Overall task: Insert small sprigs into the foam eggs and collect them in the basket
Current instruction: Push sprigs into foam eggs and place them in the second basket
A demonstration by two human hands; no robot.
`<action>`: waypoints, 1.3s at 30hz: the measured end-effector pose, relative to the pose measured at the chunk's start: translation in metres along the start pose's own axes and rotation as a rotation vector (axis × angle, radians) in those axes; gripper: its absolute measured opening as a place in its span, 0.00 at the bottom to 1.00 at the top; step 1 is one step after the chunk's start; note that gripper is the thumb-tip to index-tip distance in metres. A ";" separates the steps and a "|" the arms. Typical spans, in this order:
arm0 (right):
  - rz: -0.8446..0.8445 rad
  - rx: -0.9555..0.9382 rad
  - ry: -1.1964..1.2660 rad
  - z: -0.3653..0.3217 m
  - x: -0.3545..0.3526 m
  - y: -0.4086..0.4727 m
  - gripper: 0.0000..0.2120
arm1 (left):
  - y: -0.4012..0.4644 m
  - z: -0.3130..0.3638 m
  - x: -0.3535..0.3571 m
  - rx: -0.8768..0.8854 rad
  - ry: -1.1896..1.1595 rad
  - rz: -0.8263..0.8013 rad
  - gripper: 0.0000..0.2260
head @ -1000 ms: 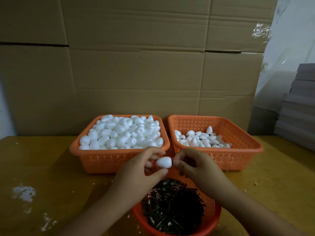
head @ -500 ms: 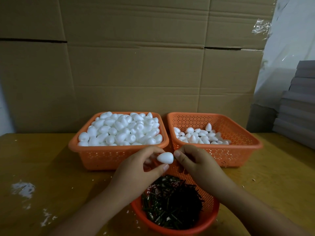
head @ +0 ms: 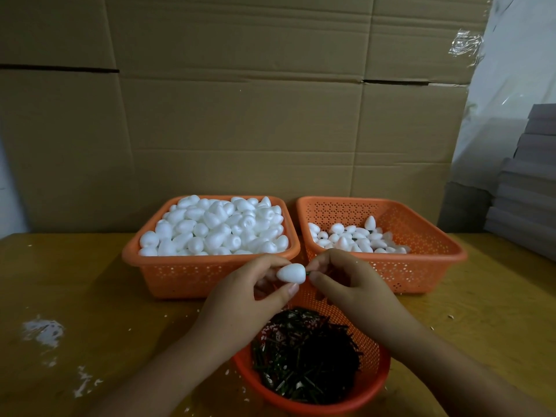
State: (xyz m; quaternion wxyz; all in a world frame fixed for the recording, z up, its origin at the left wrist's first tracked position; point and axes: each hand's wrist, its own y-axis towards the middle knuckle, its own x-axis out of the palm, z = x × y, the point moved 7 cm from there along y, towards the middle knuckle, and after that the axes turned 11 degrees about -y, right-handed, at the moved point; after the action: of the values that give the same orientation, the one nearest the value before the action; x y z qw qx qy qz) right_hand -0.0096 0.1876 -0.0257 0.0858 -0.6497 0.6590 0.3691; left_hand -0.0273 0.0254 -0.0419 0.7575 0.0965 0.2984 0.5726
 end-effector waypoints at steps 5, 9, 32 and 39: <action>0.024 0.000 -0.015 0.001 -0.001 0.000 0.05 | 0.000 -0.002 0.000 -0.017 -0.025 -0.006 0.12; 0.040 0.014 -0.017 0.000 -0.003 -0.001 0.06 | 0.000 -0.002 0.000 -0.016 -0.014 -0.007 0.13; 0.378 0.063 0.122 -0.006 -0.032 -0.008 0.20 | -0.001 0.005 0.000 0.010 0.128 -0.040 0.05; 0.575 0.157 0.083 0.020 -0.073 -0.002 0.18 | -0.001 0.009 0.001 0.023 0.119 -0.054 0.04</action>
State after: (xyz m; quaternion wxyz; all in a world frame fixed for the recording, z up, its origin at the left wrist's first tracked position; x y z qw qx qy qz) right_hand -0.0045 0.2581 0.0022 0.0007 -0.4423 0.8454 0.2995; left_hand -0.0210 0.0273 -0.0352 0.7524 0.0629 0.3517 0.5534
